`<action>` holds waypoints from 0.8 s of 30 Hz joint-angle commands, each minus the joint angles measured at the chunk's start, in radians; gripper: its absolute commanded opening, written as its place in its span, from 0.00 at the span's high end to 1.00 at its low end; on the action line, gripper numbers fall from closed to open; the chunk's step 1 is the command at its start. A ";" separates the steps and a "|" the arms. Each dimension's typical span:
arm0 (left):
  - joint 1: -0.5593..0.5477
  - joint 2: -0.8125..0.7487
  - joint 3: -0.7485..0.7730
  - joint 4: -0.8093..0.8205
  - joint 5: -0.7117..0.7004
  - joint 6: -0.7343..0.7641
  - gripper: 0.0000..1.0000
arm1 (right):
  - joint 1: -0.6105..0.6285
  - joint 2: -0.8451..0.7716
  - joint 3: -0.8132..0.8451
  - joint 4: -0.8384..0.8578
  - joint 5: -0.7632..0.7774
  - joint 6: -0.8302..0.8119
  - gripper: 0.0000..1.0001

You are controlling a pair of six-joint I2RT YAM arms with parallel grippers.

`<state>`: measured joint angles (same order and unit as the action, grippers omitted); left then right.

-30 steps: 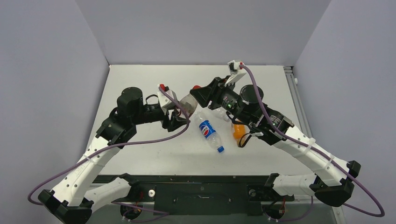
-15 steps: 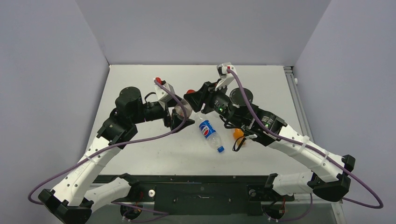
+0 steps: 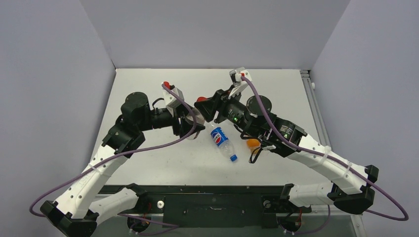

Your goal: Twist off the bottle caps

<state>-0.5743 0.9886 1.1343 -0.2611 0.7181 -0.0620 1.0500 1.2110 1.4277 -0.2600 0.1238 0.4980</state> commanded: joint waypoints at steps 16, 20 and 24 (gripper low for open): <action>-0.009 -0.064 -0.060 0.150 -0.205 0.103 1.00 | 0.053 0.076 0.152 -0.065 0.190 0.010 0.52; -0.013 -0.064 -0.060 0.161 -0.213 0.115 1.00 | 0.051 0.101 0.176 -0.086 0.179 0.018 0.41; -0.021 -0.065 -0.064 0.166 -0.217 0.123 1.00 | 0.042 0.119 0.187 -0.087 0.151 0.033 0.39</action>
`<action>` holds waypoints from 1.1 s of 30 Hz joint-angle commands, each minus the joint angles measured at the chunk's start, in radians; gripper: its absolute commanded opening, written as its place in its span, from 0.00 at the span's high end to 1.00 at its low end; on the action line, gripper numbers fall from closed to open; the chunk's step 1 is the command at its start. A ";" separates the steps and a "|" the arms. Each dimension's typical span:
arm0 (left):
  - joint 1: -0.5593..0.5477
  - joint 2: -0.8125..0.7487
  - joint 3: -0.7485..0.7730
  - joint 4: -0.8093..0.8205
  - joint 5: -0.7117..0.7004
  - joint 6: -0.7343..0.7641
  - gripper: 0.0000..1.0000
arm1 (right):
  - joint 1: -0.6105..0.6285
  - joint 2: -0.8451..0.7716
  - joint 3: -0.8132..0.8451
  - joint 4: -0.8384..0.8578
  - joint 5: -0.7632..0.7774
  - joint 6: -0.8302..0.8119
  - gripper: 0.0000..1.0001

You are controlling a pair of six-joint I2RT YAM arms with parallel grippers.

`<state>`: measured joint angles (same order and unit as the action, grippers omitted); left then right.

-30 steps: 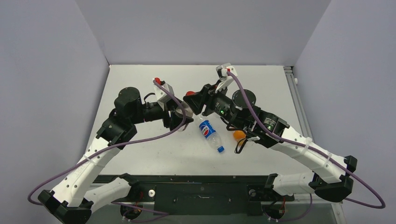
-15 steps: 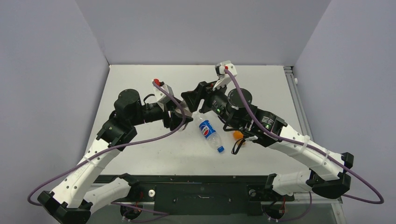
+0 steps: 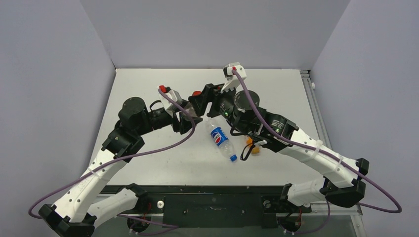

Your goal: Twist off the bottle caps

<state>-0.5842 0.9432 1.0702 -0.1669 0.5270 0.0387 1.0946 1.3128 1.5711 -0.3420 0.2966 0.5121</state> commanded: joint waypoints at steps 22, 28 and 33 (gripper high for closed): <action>-0.039 -0.039 -0.010 0.027 0.018 0.036 1.00 | -0.016 0.014 0.052 0.025 -0.038 0.001 0.50; -0.040 -0.037 -0.014 0.024 0.013 0.031 1.00 | -0.016 0.002 0.053 0.034 -0.043 -0.007 0.52; -0.040 -0.037 -0.014 0.034 0.007 0.025 1.00 | -0.016 -0.001 0.039 0.042 -0.055 -0.001 0.59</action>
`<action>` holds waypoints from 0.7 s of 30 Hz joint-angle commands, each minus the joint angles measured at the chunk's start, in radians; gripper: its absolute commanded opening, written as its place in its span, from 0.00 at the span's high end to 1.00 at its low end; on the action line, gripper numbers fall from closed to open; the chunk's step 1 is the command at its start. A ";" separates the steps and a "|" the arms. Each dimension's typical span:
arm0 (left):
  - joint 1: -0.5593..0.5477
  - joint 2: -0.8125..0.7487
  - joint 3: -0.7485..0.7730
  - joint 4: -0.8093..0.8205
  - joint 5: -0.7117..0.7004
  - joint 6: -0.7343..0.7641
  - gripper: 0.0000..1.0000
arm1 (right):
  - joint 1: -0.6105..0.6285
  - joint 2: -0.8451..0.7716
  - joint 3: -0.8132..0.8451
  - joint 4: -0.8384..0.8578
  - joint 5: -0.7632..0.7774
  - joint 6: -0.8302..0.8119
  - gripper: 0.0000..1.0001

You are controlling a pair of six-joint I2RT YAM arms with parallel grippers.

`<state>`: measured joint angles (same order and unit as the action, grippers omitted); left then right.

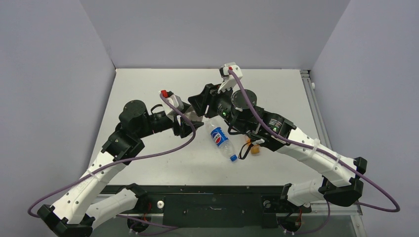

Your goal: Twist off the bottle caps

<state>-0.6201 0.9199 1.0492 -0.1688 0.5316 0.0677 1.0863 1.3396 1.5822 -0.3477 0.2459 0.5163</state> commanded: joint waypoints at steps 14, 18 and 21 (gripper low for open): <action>-0.003 0.017 0.098 0.042 0.263 -0.211 1.00 | -0.035 -0.081 0.037 0.082 -0.249 -0.113 1.00; -0.003 0.034 0.131 0.090 0.429 -0.364 1.00 | -0.047 -0.131 0.017 0.134 -0.483 -0.143 1.00; -0.003 0.039 0.137 0.147 0.491 -0.483 1.00 | -0.049 -0.165 -0.017 0.201 -0.650 -0.145 1.00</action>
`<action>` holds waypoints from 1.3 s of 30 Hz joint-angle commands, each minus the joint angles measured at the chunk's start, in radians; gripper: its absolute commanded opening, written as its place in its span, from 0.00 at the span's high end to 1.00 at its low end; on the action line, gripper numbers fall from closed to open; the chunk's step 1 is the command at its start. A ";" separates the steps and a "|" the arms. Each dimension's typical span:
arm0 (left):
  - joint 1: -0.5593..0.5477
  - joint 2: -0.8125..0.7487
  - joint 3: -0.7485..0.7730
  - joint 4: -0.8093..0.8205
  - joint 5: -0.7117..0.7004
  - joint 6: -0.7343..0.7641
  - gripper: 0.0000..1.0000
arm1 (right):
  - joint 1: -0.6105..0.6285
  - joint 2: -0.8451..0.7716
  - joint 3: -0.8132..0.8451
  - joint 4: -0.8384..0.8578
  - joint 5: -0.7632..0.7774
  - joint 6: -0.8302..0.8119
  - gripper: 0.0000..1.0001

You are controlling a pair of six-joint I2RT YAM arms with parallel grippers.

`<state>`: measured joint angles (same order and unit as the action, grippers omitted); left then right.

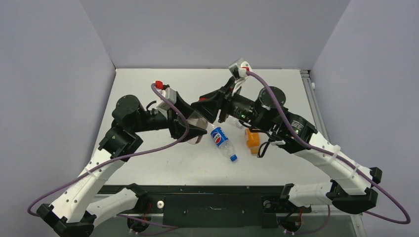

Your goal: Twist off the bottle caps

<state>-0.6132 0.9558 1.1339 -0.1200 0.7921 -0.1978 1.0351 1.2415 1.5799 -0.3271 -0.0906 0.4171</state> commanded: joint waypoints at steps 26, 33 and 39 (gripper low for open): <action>-0.011 -0.019 0.002 0.013 -0.283 0.267 1.00 | 0.043 0.064 0.182 -0.123 0.293 -0.027 0.17; -0.013 -0.023 0.007 0.004 -0.296 0.255 1.00 | 0.047 0.101 0.203 -0.134 0.270 -0.021 0.35; -0.015 -0.027 0.006 -0.002 -0.283 0.240 1.00 | 0.048 0.094 0.187 -0.108 0.254 -0.021 0.64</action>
<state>-0.6258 0.9512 1.1244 -0.1333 0.5217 0.0418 1.0752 1.3529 1.7348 -0.4713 0.1757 0.3927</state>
